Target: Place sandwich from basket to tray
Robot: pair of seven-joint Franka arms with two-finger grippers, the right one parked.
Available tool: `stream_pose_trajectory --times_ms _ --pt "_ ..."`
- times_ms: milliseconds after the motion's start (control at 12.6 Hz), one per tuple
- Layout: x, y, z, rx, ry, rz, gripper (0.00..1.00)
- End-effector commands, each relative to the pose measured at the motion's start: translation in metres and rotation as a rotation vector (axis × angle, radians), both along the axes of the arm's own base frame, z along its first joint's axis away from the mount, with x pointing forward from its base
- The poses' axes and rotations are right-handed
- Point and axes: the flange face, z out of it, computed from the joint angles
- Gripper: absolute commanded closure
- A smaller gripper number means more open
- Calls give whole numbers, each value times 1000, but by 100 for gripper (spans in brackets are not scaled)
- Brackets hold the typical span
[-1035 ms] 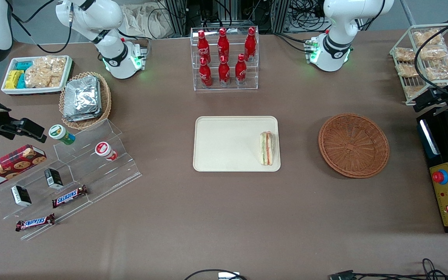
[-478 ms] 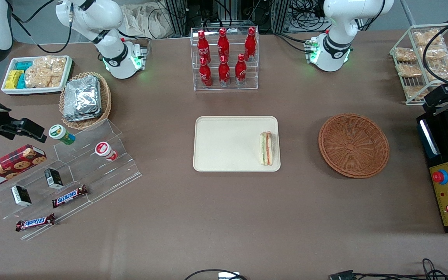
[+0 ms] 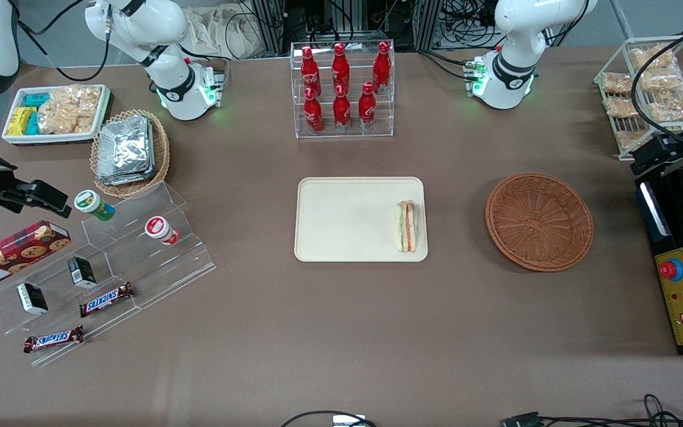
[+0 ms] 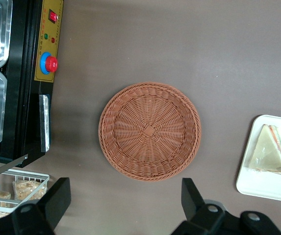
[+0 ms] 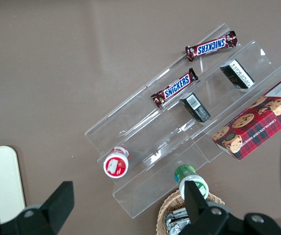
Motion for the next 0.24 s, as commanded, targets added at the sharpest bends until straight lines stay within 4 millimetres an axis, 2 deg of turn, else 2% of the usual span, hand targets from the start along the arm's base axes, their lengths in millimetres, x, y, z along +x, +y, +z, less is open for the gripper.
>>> stream_pose_trajectory --times_ms 0,159 --pt "4 -13 13 -21 22 -9 0" --pt "5 -31 17 -22 38 -42 0"
